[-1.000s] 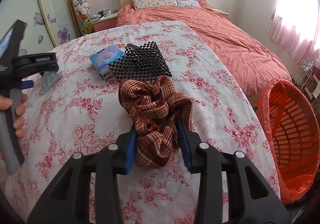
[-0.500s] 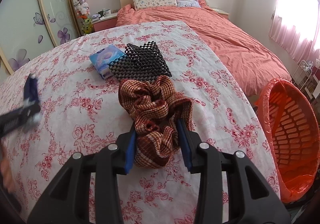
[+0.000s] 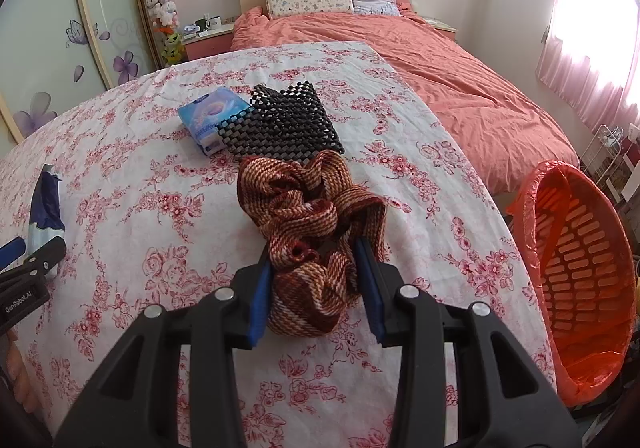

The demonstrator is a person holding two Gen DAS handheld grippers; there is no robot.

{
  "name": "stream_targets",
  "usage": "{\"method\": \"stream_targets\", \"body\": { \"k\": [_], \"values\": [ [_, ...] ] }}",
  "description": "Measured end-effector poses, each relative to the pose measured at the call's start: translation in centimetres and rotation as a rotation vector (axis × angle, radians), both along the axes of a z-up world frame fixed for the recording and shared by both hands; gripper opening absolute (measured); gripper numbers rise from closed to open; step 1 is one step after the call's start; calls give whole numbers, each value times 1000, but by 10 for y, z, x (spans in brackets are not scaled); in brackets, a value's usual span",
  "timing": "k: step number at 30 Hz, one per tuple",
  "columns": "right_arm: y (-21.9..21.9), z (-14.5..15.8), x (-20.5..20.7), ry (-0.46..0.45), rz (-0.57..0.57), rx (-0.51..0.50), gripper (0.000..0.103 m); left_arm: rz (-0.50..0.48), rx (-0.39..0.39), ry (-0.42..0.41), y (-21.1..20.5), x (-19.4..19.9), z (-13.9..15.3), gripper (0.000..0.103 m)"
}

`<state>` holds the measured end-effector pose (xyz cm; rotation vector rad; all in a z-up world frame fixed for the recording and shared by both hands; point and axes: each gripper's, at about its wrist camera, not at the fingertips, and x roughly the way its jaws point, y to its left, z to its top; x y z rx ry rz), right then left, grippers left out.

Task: Collect trash
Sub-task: 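Lift the navy sock and scrunchie off the bed with both tools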

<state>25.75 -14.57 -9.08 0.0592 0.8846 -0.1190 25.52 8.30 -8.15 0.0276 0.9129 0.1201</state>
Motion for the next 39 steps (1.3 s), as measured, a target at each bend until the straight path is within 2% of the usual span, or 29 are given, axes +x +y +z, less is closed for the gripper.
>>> {"method": "stream_targets", "body": {
  "k": [4, 6, 8, 10, 39],
  "values": [
    [0, 0, 0, 0, 0, 0, 39, -10, -8, 2, 0, 1, 0, 94],
    [0, 0, 0, 0, 0, 2, 39, -27, -15, -1, -4, 1, 0, 88],
    [0, 0, 0, -1, 0, 5, 39, -44, -48, -3, -7, 2, 0, 78],
    [-1, 0, 0, -1, 0, 8, 39, -37, -58, -9, -7, 3, -1, 76],
    [-6, 0, -1, -8, 3, 46, 40, 8, -65, -6, -3, 2, -1, 80]
  ]
}}
